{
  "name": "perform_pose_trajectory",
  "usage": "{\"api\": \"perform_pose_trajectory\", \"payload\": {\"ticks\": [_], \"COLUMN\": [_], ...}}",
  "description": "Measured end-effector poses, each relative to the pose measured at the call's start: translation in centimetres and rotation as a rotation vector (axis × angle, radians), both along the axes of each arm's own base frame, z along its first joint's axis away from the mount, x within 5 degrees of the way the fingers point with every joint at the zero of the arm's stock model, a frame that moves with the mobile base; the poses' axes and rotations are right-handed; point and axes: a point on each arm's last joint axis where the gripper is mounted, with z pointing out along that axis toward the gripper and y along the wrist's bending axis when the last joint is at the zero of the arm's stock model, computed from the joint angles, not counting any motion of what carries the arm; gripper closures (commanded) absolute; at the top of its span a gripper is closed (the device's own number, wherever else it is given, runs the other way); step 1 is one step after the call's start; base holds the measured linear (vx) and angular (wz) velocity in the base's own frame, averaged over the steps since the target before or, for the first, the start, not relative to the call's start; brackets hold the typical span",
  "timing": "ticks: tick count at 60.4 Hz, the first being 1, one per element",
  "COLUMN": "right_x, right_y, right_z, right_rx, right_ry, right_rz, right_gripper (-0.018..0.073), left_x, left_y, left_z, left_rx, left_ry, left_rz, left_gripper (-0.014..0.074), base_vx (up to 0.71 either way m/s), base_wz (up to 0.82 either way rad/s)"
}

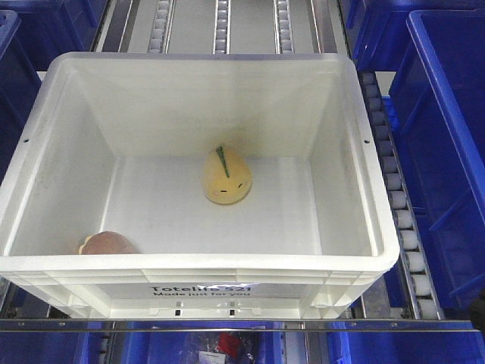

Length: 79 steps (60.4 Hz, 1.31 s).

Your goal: Place moving items into box and shelve

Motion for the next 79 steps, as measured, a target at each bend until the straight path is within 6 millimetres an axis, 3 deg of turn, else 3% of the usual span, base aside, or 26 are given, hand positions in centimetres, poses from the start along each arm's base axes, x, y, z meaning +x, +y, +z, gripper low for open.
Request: {"api": "perform_pose_trajectory", "payload": {"ticks": [10, 21, 35, 42, 79], "right_x": [0.0, 0.0, 0.0, 0.0, 0.0], "right_y": [0.0, 0.0, 0.0, 0.0, 0.0], "right_z": [0.0, 0.0, 0.0, 0.0, 0.0], "right_rx": [0.000, 0.000, 0.000, 0.000, -0.001], "right_ry": [0.000, 0.000, 0.000, 0.000, 0.002], "right_rz": [0.000, 0.000, 0.000, 0.000, 0.000], "right_gripper": [0.0569, 0.0569, 0.0569, 0.0569, 0.0569], "left_x": [-0.2, -0.5, -0.6, -0.6, -0.6], "left_y": [0.7, 1.1, 1.2, 1.1, 1.1], "left_z": [-4.9, -8.0, -8.0, -8.0, -8.0], "left_rx": [-0.040, -0.053, -0.060, -0.083, -0.105], "left_ry": [-0.100, -0.180, -0.229, -0.226, -0.221], "left_rz": [0.100, 0.159, 0.164, 0.164, 0.156], "left_gripper": [0.0555, 0.0555, 0.0558, 0.0605, 0.0604], "base_vx": [0.00, 0.00, 0.00, 0.00, 0.00], "base_wz": [0.00, 0.00, 0.00, 0.00, 0.00]}}
